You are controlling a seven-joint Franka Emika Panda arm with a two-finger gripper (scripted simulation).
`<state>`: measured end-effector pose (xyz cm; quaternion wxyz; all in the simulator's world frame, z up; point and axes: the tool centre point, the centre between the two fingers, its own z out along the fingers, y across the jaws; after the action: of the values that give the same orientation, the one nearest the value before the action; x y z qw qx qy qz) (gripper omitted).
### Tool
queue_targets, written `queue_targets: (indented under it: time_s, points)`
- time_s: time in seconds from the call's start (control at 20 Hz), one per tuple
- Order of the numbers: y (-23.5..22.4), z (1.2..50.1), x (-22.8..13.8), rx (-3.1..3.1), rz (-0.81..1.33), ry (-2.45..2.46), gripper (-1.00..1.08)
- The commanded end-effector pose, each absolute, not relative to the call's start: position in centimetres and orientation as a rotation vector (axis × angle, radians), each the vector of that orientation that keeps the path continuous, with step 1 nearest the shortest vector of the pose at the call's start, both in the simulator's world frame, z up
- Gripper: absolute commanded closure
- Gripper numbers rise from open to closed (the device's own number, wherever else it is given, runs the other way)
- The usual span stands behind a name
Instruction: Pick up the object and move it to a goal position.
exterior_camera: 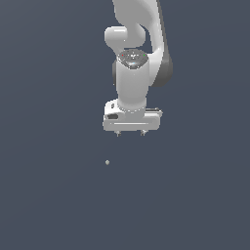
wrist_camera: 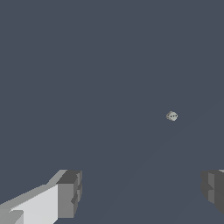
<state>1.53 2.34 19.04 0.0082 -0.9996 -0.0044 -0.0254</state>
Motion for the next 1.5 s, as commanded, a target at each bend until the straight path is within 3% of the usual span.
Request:
queue_targets:
  time_s: [0.0, 0.65, 1.45]
  points:
    - [2.4, 19.3, 1.6, -3.123, -0.089, -0.009, -0.92]
    - [1.3, 18.0, 2.3, -3.129, -0.077, -0.164, -0.92]
    - [-2.6, 13.3, 4.5, -3.070, -0.038, -0.718, -0.92]
